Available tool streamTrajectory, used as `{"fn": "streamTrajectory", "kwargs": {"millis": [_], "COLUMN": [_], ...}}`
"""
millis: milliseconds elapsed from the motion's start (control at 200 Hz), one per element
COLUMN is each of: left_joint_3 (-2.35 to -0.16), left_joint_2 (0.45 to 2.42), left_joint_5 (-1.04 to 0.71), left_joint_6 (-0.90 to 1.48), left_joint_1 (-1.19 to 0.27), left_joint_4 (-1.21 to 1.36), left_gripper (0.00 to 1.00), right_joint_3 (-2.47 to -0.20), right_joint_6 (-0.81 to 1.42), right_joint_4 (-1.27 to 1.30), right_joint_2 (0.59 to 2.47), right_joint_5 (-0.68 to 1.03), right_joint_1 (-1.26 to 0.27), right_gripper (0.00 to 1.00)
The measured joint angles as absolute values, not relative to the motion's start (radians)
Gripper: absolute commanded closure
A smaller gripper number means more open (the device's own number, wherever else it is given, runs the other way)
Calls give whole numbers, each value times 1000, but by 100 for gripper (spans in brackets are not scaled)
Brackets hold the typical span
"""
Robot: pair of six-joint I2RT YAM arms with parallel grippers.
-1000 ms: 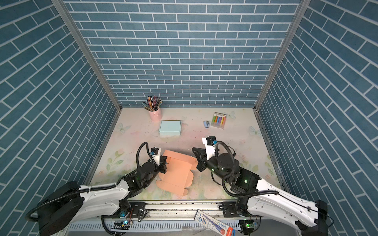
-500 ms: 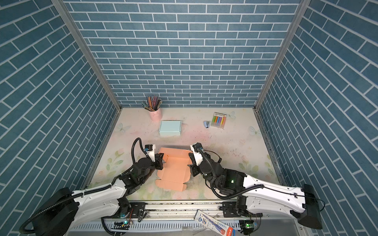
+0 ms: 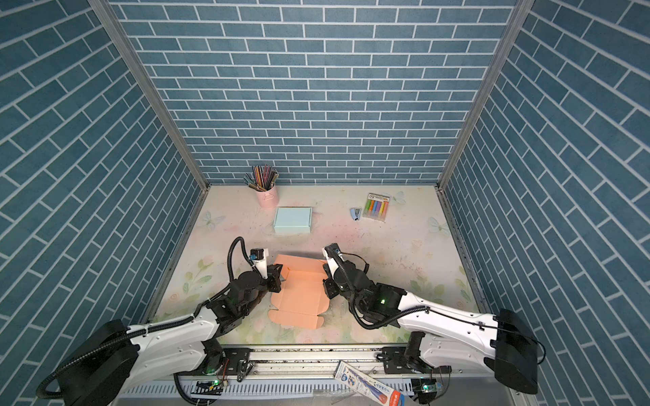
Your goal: Fold the paper box
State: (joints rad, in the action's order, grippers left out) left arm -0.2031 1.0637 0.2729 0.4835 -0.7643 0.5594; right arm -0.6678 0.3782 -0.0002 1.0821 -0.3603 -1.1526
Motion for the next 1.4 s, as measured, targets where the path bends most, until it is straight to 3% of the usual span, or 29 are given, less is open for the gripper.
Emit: {"fn": "streamTrajectory", "kwargs": {"millis": [400, 670, 845, 1400], "left_joint_3": [-203, -203, -203, -202], "left_joint_2": [1048, 1077, 1078, 1048], "left_joint_5": [294, 287, 283, 268], "left_joint_6": [488, 500, 502, 503], "left_joint_1": [-722, -709, -709, -709], "left_joint_4": [529, 528, 528, 528], "left_gripper": [100, 100, 100, 100], "right_joint_3": [-727, -810, -712, -747], "right_joint_6": [385, 385, 387, 414], "right_joint_4": [-52, -41, 21, 10], "right_joint_2": [1024, 1166, 1132, 1229], "right_joint_5": [-369, -349, -323, -267], "right_joint_1": [-1178, -1248, -1195, -1064], "right_gripper": [100, 100, 100, 100]}}
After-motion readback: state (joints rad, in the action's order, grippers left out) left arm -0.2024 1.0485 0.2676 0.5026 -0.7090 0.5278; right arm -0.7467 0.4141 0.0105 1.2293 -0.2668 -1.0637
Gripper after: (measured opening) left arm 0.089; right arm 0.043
